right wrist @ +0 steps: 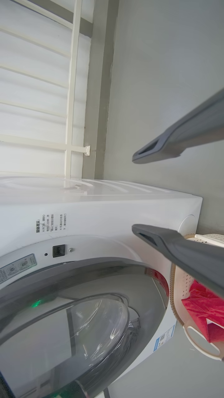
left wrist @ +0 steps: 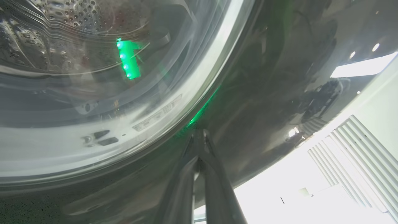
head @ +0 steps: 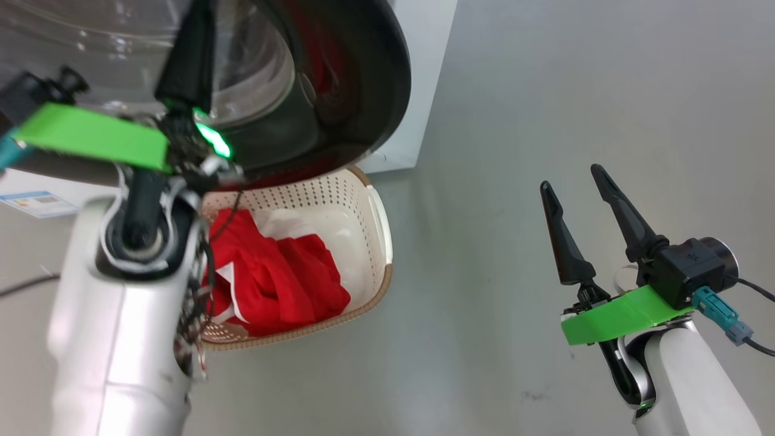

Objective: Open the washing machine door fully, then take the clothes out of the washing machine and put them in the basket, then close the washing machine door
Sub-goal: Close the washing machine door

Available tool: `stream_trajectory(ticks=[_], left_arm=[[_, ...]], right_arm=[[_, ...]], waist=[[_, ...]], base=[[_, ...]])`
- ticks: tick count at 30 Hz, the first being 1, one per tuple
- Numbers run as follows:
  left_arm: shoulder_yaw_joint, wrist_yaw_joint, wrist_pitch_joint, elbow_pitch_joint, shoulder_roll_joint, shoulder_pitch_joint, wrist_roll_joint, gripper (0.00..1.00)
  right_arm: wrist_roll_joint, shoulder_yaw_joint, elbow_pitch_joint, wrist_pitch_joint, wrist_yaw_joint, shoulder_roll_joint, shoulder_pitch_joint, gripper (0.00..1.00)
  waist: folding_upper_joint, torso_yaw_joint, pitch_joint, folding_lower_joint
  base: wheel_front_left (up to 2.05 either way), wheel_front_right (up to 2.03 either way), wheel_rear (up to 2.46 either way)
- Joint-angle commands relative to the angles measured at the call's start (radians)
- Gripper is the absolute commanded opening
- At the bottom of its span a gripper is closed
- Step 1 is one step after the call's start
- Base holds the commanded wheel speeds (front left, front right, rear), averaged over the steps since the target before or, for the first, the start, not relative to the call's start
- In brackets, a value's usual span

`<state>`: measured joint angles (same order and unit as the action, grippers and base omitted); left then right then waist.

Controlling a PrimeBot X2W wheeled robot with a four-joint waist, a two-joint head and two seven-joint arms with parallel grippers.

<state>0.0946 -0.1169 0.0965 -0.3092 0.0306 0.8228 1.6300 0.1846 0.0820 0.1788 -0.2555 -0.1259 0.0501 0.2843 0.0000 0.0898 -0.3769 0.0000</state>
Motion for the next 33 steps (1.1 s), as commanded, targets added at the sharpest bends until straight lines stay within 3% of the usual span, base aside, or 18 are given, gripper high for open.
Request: stream_trajectory(ticks=[1, 2, 3, 9, 18, 25, 33], left_arm=[[-0.015, -0.013, -0.003, 0.031, 0.032, -0.042, -0.021, 0.01], [-0.014, -0.013, -0.006, 0.037, 0.035, -0.061, -0.027, 0.36], [-0.012, -0.014, -0.010, 0.044, 0.040, -0.080, -0.037, 1.00], [0.002, -0.014, -0.063, 0.140, 0.080, -0.199, -0.131, 1.00], [0.085, -0.005, -0.263, 0.225, 0.196, -0.351, -0.512, 1.00], [0.106, 0.085, -0.347, 0.286, 0.264, -0.449, -0.824, 1.00], [0.054, 0.156, -0.358, 0.372, 0.266, -0.590, -1.036, 1.00]], right_arm=[[0.002, 0.018, -0.017, -0.006, -0.005, 0.000, 0.000, 1.00], [0.002, 0.018, -0.015, -0.006, -0.005, 0.000, -0.003, 1.00], [0.001, 0.017, -0.013, -0.006, -0.005, 0.000, -0.006, 1.00], [-0.004, 0.013, -0.005, -0.006, -0.005, 0.000, -0.019, 1.00], [-0.007, 0.010, 0.006, -0.006, -0.005, 0.000, -0.038, 1.00], [-0.003, -0.008, 0.001, -0.006, -0.005, 0.000, -0.064, 1.00], [-0.004, -0.018, -0.002, -0.006, -0.005, 0.000, -0.098, 1.00]], waist=[[0.0000, -0.011, 0.026, 0.0000], [0.0000, -0.015, 0.035, 0.0000], [0.0000, -0.018, 0.043, 0.0000], [0.0000, -0.045, 0.089, 0.0000], [0.0000, -0.079, 0.158, 0.0000], [0.0000, -0.094, 0.216, 0.0000], [0.0000, -0.091, 0.279, 0.0000]], base=[[0.00, 0.00, 0.00], [0.00, 0.00, 0.00], [0.00, 0.00, 0.00], [0.00, 0.00, 0.00], [0.00, 0.00, 0.00], [0.00, 0.00, 0.00], [0.00, 0.00, 0.00]])
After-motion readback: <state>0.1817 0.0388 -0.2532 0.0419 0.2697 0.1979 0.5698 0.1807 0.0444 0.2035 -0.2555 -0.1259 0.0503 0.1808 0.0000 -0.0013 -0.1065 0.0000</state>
